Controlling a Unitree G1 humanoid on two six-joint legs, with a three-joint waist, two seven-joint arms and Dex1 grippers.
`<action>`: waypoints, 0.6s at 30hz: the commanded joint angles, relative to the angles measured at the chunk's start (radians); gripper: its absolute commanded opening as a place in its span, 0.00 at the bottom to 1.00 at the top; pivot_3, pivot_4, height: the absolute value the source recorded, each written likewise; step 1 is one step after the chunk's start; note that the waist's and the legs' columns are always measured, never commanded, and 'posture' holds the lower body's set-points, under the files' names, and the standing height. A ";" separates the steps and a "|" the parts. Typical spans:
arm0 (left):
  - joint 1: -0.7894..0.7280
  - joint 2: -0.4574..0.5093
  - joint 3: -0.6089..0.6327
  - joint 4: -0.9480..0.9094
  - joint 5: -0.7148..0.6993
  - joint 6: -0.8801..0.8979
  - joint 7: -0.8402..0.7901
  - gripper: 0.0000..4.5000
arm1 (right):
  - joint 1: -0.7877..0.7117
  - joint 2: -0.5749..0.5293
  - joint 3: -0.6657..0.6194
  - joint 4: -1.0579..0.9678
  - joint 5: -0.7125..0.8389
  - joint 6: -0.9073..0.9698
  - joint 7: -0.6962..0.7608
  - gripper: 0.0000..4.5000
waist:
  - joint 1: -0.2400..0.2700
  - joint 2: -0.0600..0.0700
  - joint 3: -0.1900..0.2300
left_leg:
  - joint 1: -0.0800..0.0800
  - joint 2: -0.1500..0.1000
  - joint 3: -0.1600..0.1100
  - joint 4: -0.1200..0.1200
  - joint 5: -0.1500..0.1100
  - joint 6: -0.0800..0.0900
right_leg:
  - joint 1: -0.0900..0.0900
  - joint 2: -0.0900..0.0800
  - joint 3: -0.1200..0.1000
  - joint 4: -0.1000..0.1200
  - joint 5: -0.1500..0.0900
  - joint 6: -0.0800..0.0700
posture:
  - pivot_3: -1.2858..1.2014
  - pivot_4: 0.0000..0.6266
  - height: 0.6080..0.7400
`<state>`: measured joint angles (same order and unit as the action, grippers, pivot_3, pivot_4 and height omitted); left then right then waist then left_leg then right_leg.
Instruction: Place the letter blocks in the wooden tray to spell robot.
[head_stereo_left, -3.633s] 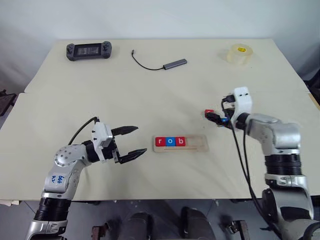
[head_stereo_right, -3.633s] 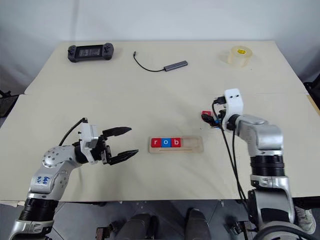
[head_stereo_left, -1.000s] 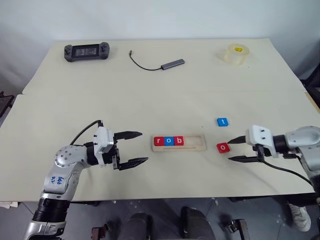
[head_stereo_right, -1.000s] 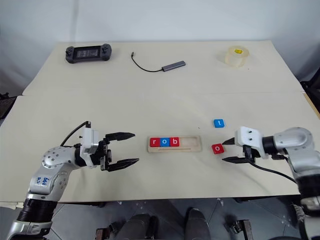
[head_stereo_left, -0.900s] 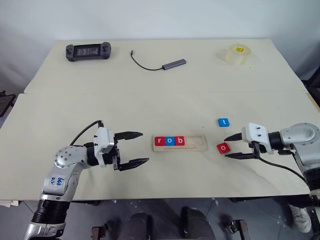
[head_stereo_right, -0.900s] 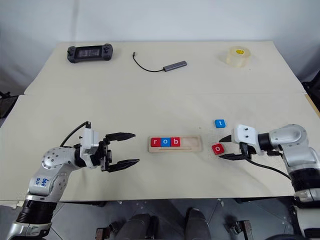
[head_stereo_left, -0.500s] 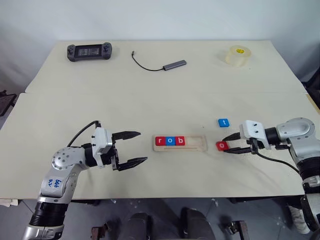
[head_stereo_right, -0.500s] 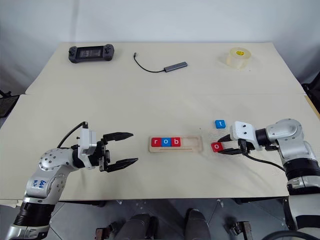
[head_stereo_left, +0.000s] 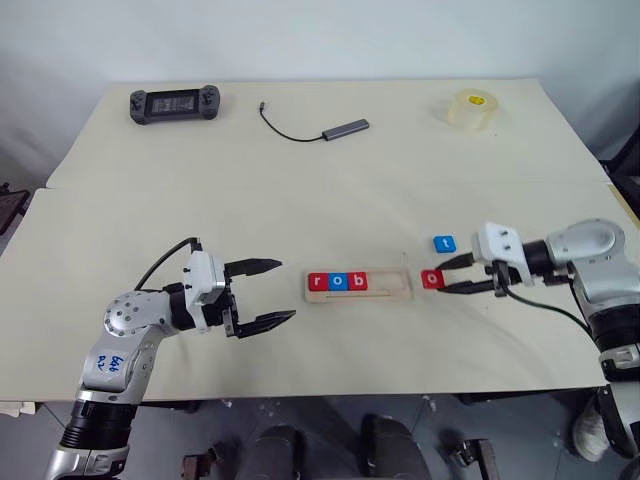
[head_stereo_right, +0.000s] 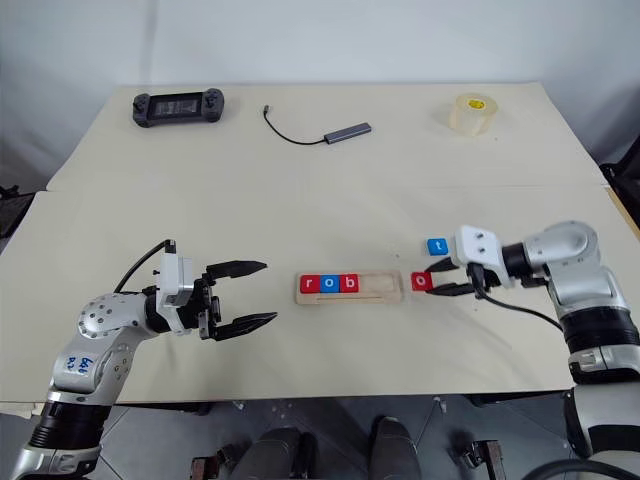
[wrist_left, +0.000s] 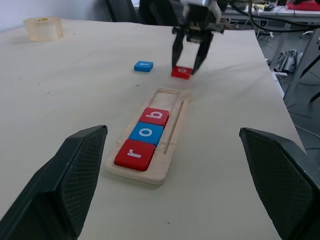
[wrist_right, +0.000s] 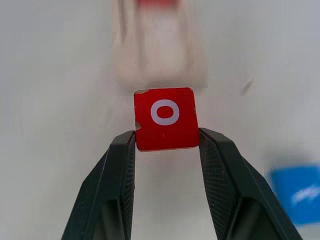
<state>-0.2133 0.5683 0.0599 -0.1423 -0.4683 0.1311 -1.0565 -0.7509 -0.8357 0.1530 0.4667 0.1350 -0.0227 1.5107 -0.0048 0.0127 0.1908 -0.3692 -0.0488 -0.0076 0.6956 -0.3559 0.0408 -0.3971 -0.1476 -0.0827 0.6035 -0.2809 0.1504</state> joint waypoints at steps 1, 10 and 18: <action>-0.010 0.000 0.009 -0.011 -0.007 -0.008 0.006 1.00 | -0.024 0.045 0.037 -0.110 0.006 0.118 -0.006 0.32 | 0.002 0.000 0.000 | 0.000 0.000 0.000 0.000 0.000 0.000 | 0.000 0.000 0.000 0.000 0.000 0.000 | 0.52 0.24 1.00; 0.024 0.002 0.015 -0.055 -0.014 0.000 0.029 1.00 | -0.014 0.137 0.112 -0.127 -0.062 0.136 -0.088 0.32 | 0.004 0.000 0.000 | -0.003 -0.003 -0.007 0.001 -0.001 0.000 | 0.001 -0.001 -0.004 0.000 0.000 0.000 | 0.52 0.24 1.00; 0.048 0.008 0.030 -0.078 -0.019 0.006 0.051 1.00 | -0.034 0.148 0.112 -0.104 -0.074 0.152 -0.093 0.32 | 0.003 0.000 0.000 | -0.003 -0.003 -0.006 0.001 -0.001 0.000 | 0.001 -0.001 -0.005 -0.001 0.000 0.000 | 0.52 0.24 1.00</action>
<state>-0.1746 0.5691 0.0703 -0.1836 -0.4691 0.1376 -1.0132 -0.7662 -0.6924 0.2753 0.3666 0.0562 0.1306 1.4195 -0.0019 0.0126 0.1908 -0.3721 -0.0516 -0.0140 0.6965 -0.3565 0.0407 -0.3961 -0.1483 -0.0873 0.6027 -0.2811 0.1500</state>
